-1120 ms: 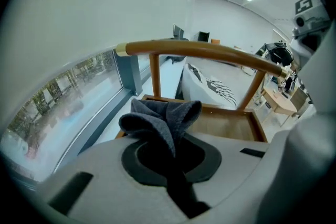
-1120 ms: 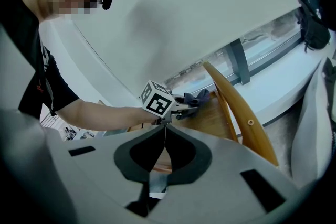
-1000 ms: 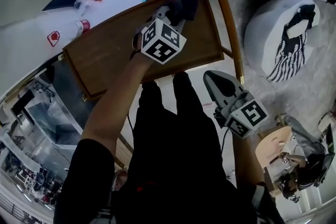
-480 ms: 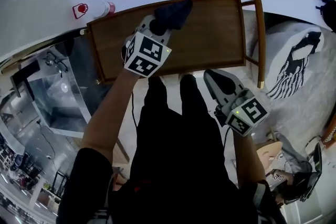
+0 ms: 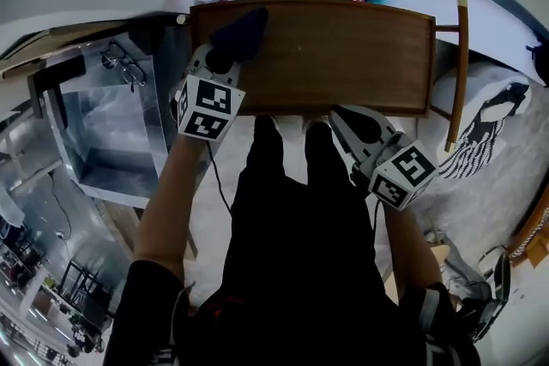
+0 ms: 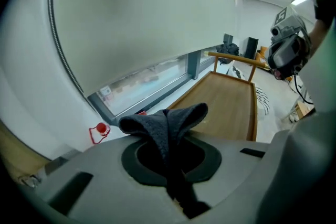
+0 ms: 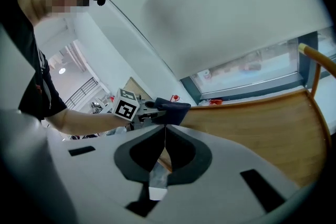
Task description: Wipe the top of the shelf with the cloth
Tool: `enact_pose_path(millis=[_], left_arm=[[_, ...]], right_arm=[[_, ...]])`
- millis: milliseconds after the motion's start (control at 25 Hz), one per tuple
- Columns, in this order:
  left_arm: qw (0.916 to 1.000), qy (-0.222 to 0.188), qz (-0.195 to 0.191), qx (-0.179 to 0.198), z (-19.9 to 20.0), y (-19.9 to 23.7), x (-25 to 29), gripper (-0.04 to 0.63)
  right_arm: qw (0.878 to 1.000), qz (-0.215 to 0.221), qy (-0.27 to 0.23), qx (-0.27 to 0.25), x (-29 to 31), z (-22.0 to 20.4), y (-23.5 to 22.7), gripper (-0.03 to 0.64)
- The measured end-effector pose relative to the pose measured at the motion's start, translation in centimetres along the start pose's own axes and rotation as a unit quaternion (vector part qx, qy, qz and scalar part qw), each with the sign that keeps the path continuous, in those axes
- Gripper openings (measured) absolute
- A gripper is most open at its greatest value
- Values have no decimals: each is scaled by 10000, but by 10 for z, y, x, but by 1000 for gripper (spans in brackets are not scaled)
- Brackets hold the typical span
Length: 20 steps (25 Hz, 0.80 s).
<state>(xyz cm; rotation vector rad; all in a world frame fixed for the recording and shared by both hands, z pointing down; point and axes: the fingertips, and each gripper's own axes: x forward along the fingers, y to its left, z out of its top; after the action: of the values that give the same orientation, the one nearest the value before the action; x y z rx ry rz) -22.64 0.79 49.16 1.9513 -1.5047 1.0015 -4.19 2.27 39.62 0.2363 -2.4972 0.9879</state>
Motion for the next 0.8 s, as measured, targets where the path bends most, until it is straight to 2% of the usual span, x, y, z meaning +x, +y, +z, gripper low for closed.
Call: enact_pose_path(millis=[200, 320, 520, 800], left_arm=[[9987, 344, 360, 127, -39, 30, -16, 37], [9975, 559, 399, 141, -60, 36, -15, 37], [9956, 915, 48, 206, -91, 18, 7, 37], [9914, 1150, -464, 417, -105, -9, 42, 37]], right_arm=[[9996, 146, 242, -93, 31, -4, 23, 6], [9992, 176, 349, -117, 44, -7, 31, 6], [9986, 159, 501, -107, 55, -17, 34, 6], [9980, 49, 626, 13, 51, -27, 29, 6]])
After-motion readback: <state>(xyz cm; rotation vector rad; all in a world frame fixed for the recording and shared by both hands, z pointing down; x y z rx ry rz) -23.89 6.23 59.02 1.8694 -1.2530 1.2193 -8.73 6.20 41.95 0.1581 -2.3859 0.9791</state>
